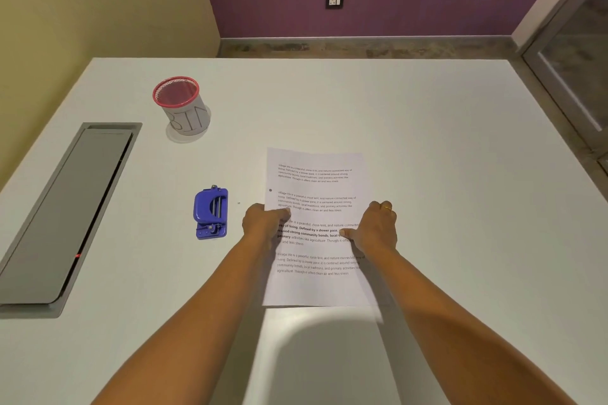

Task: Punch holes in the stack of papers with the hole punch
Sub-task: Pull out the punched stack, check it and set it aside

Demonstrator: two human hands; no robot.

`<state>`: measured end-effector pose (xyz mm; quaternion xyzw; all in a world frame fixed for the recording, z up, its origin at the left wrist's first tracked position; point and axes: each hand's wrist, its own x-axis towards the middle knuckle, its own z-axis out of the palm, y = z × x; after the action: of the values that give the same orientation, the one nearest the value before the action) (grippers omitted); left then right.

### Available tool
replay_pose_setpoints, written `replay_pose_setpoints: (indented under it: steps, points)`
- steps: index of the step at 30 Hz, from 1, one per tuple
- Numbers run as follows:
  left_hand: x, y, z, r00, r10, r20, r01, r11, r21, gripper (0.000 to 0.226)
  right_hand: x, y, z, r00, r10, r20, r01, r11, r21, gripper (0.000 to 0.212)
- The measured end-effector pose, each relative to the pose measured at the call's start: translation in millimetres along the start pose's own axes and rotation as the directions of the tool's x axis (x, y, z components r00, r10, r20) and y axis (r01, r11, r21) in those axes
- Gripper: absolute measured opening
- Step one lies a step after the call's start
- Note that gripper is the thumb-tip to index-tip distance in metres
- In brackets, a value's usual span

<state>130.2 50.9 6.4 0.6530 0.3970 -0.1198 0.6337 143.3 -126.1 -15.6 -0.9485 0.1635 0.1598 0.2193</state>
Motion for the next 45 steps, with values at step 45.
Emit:
replay_pose_setpoints:
  steps: [45]
  points:
    - [-43.8,32.7,-33.3,0.847,0.393,0.359,-0.419,0.908,-0.004,0.02,-11.6,20.1,-43.5,0.946,-0.023,0.324,-0.252,0.578,0.776,0.078]
